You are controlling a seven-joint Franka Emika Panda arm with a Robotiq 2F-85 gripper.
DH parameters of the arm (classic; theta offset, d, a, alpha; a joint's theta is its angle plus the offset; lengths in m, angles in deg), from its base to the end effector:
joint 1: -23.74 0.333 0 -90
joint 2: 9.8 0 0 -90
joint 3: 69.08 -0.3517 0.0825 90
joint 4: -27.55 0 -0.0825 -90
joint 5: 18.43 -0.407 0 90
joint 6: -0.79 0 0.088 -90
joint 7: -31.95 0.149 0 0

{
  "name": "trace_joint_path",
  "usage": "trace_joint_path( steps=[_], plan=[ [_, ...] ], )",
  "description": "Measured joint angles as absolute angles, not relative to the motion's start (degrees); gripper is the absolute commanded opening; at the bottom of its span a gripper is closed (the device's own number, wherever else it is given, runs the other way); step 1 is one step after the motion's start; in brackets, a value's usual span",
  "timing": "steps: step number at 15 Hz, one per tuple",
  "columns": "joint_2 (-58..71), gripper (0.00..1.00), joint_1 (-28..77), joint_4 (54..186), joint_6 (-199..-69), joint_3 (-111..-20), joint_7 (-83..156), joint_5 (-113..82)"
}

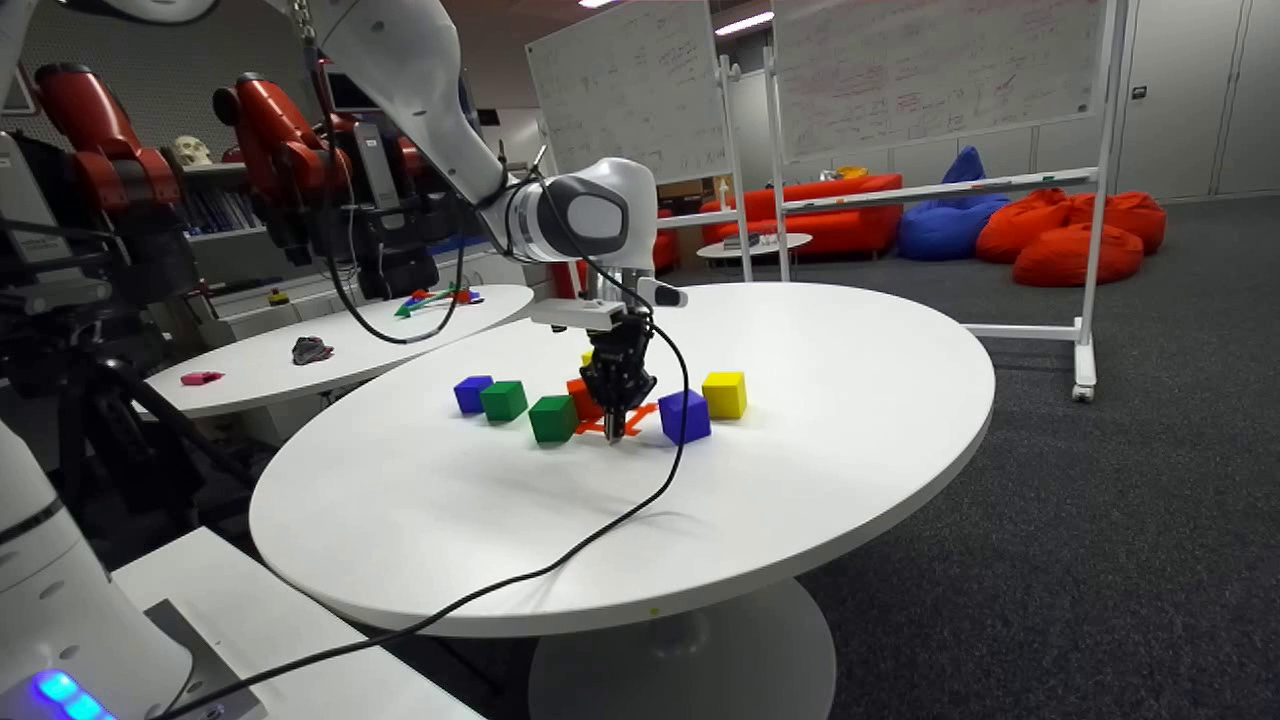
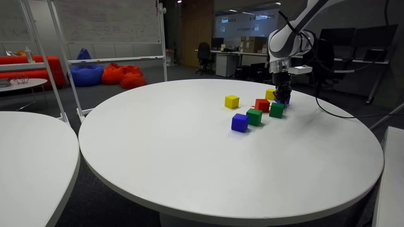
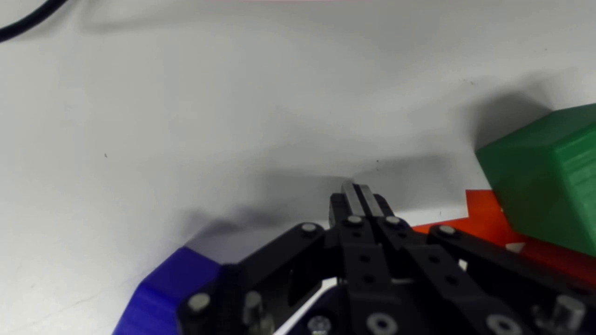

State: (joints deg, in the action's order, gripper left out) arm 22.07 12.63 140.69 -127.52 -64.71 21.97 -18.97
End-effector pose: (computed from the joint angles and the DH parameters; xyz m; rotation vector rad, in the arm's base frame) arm 0.5767 -0.1603 0.1349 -3.0757 0.1498 0.4503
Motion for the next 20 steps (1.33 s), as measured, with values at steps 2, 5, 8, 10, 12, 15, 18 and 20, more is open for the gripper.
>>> trace_joint_path(
  steps=[2, 5, 8, 10, 12, 15, 18, 20],
  plan=[
    [22.07, 0.0, 13.19, 140.68, -127.45, -64.68, 22.2, -18.75],
    [22.08, 0.0, 14.04, 140.65, -127.25, -64.68, 22.57, -18.62],
    [22.23, 0.0, 14.51, 140.33, -126.62, -64.63, 23.15, -18.52],
    [22.68, 0.0, 14.82, 139.52, -125.17, -64.57, 23.78, -18.52],
    [23.27, 0.0, 15.01, 138.52, -123.61, -64.58, 24.26, -18.52],
    [23.62, 0.0, 15.44, 137.86, -122.83, -64.58, 24.34, -18.49],
    [23.63, 0.0, 15.52, 137.84, -122.81, -64.58, 24.34, -18.44],
    [23.65, 0.0, 16.22, 137.87, -122.8, -64.52, 25.1, -16.78]
  ],
)
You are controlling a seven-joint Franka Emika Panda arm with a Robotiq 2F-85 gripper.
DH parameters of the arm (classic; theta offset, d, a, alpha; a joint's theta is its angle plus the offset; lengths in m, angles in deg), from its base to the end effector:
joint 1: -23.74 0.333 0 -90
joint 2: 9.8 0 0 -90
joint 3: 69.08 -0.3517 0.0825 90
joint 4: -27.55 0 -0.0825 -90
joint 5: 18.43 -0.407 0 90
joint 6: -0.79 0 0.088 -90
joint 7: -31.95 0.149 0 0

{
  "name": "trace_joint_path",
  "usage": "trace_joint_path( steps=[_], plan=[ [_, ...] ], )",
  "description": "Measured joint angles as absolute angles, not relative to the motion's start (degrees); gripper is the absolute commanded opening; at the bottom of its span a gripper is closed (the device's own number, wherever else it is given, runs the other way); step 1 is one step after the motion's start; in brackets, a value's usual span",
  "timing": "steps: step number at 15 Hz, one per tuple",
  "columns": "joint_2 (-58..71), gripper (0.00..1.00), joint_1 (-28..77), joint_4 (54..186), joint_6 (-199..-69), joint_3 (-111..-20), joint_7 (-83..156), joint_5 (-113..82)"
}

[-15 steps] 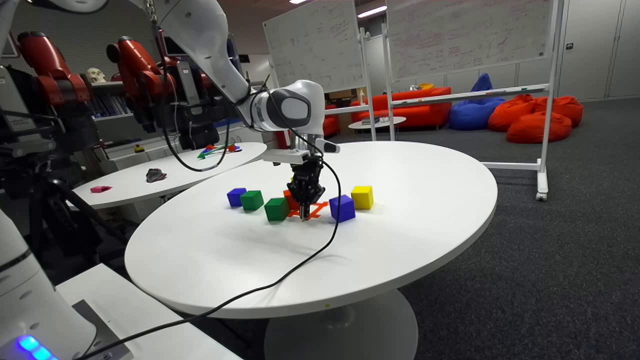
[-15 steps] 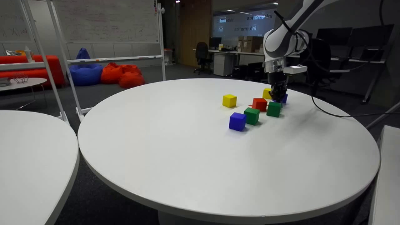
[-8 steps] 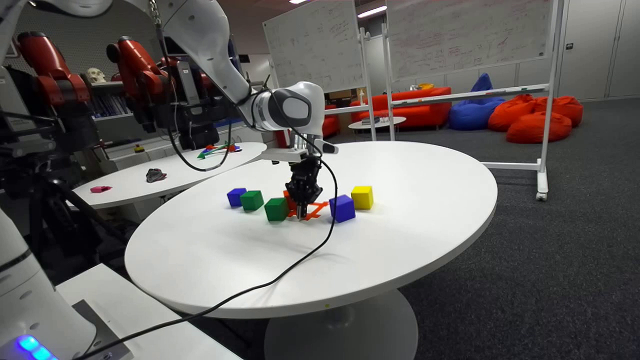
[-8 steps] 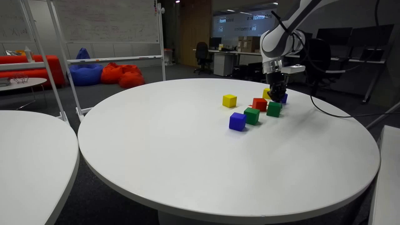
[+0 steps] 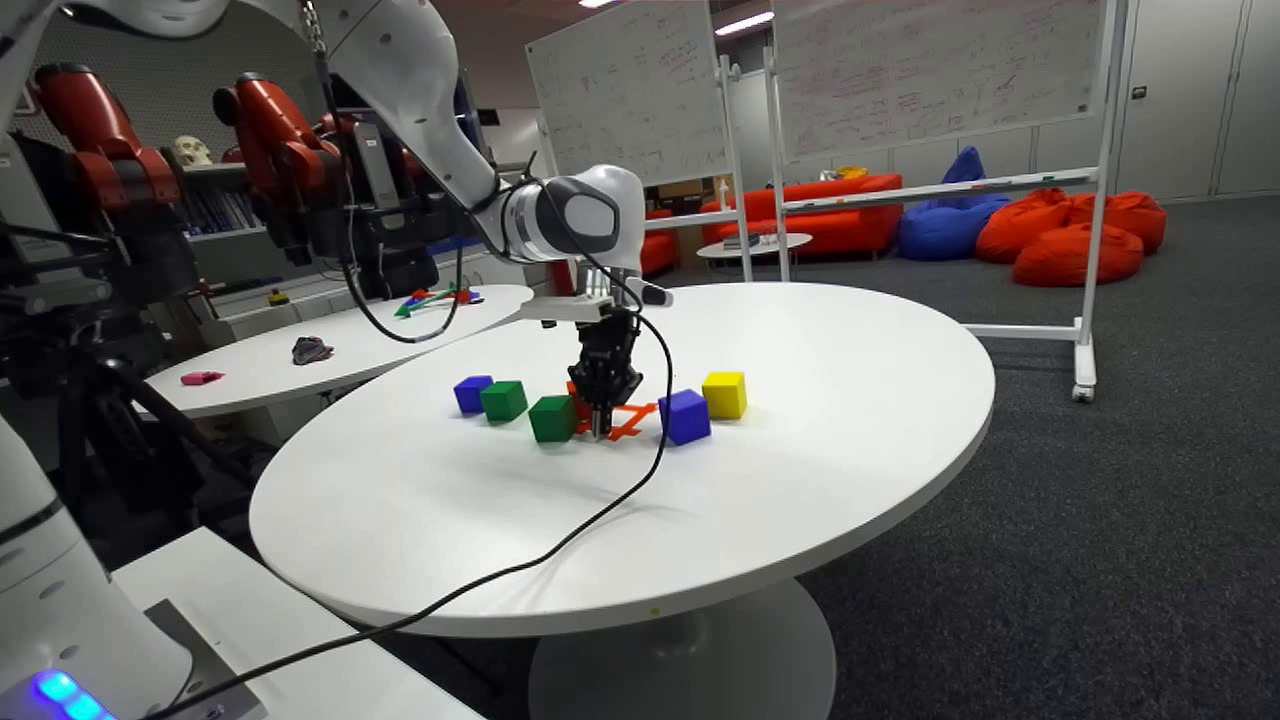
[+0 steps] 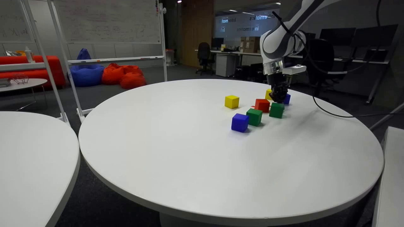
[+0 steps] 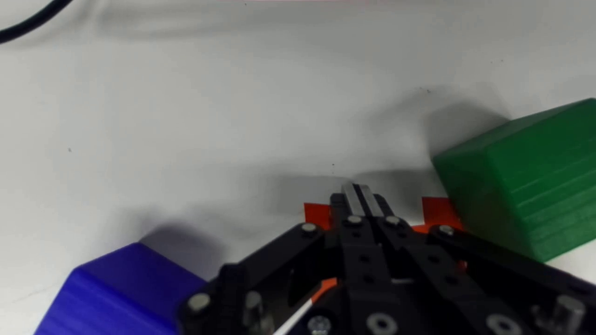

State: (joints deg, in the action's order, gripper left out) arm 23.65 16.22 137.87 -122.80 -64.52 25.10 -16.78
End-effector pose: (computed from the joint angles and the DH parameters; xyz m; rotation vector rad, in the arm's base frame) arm 0.5874 -0.1289 0.1324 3.0822 -0.1013 -0.5562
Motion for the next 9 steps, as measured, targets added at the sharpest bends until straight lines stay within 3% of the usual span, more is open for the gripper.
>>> trace_joint_path(
  steps=[9],
  plan=[
    [23.76, 0.0, 23.8, 138.61, -120.58, -63.55, 34.26, -5.32]
  ],
)
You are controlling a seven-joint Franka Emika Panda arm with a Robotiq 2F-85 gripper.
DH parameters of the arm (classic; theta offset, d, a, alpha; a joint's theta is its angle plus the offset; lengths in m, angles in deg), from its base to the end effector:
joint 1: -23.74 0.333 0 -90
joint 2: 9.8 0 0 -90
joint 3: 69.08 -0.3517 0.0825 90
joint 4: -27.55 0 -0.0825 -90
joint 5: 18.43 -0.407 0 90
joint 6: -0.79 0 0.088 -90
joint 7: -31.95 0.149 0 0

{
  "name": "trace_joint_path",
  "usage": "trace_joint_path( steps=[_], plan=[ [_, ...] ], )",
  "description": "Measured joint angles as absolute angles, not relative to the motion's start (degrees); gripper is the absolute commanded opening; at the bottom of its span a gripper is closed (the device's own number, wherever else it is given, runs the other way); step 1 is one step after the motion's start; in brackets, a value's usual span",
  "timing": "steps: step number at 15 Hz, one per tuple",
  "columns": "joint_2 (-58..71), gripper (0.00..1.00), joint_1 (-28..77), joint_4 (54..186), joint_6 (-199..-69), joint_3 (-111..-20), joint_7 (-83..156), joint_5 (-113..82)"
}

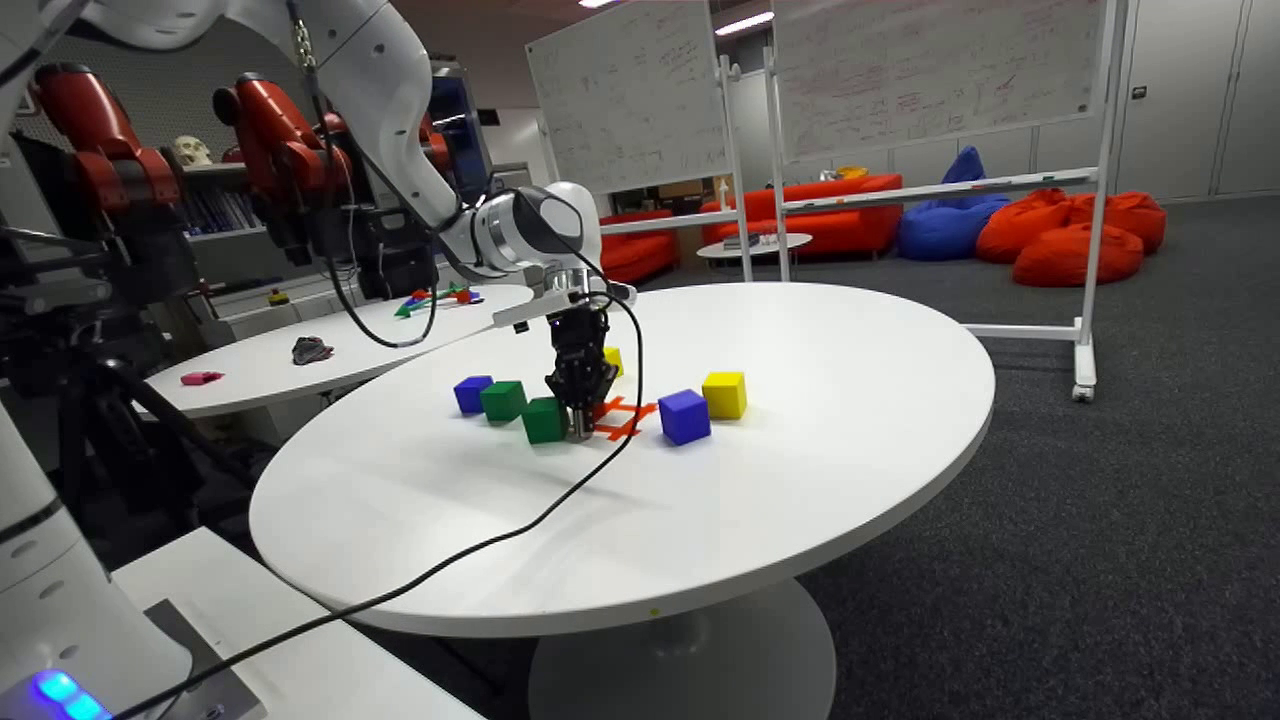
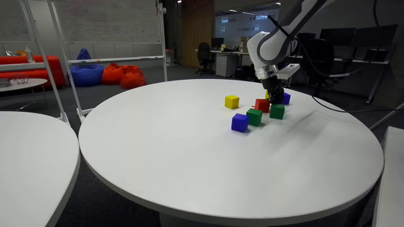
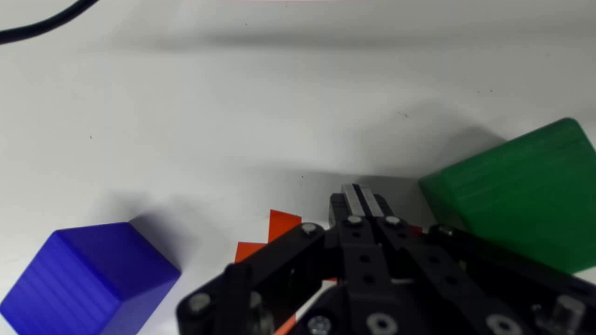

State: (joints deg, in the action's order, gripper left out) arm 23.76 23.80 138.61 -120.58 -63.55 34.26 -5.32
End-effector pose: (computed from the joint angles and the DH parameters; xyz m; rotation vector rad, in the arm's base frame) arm 0.5861 -0.0762 0.1285 2.8680 0.0418 -0.5989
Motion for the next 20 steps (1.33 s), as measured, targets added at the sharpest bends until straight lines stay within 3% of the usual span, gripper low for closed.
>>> trace_joint_path(
  steps=[11, 20],
  plan=[
    [23.92, 0.0, 17.6, 138.21, -120.55, -63.41, 29.88, -7.1],
    [23.94, 0.0, 19.0, 138.24, -120.49, -63.44, 30.31, -6.47]
  ],
)
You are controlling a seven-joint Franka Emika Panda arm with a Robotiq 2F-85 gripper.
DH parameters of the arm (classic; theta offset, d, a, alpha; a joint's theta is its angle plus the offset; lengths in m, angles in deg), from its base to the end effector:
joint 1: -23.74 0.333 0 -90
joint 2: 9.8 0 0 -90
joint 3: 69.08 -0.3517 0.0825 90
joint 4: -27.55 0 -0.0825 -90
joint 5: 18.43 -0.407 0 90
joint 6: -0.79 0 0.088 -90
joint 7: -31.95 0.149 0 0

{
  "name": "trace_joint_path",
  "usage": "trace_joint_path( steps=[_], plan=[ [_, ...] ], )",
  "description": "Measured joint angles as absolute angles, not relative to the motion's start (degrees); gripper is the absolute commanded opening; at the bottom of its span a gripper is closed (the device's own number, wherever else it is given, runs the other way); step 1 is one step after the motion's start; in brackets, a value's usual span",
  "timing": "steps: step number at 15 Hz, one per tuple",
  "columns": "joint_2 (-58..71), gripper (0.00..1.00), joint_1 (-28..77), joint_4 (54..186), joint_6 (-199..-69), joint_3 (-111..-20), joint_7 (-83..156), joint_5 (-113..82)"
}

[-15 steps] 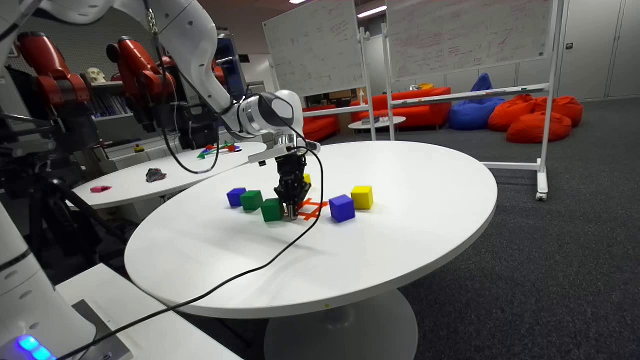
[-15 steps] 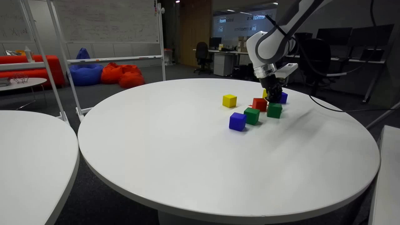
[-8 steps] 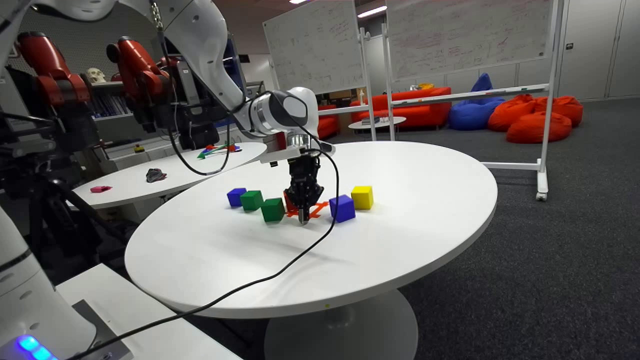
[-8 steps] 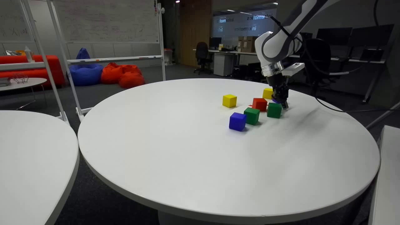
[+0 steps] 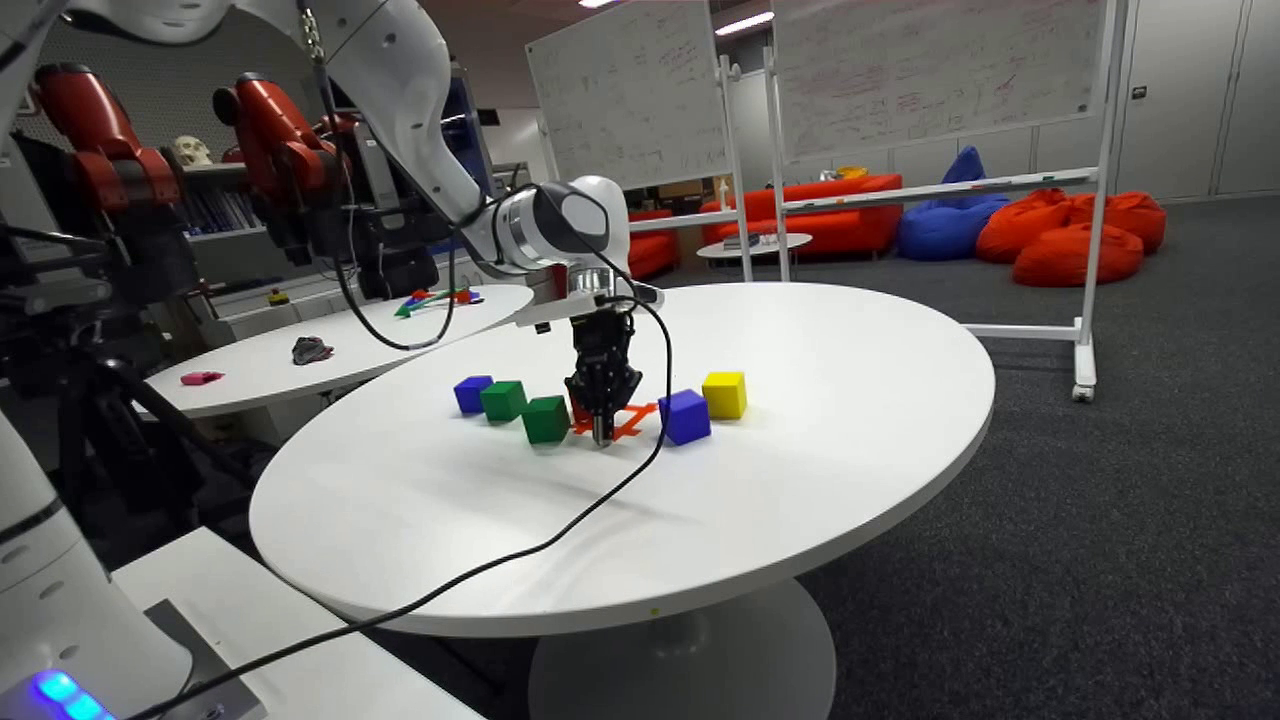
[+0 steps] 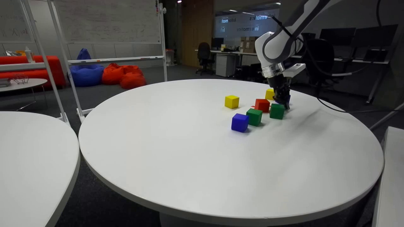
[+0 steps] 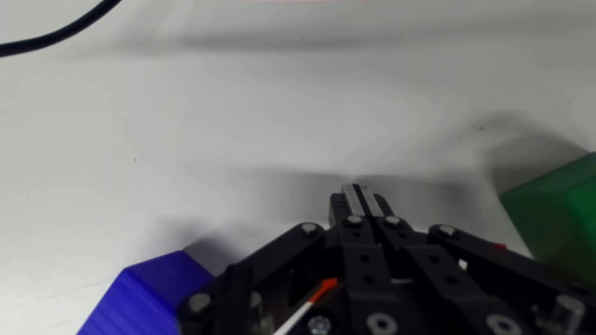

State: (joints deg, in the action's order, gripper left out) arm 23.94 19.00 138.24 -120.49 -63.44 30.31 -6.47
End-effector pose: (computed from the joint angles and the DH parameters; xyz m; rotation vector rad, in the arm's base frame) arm 0.5794 -0.1248 0.1286 2.9086 -0.0027 -0.6249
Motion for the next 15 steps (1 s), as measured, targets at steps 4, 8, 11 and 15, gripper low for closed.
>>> trace_joint_path(
  steps=[4, 8, 11, 15],
  plan=[
    [24.08, 0.0, 22.08, 138.35, -119.46, -63.42, 32.41, -4.09],
    [24.2, 0.01, 24.43, 138.38, -118.5, -63.45, 33.6, -2.92],
    [24.2, 0.01, 24.54, 138.38, -118.48, -63.45, 33.6, -2.92],
    [24.2, 0.01, 24.54, 138.38, -118.48, -63.45, 33.6, -2.92]
  ],
)
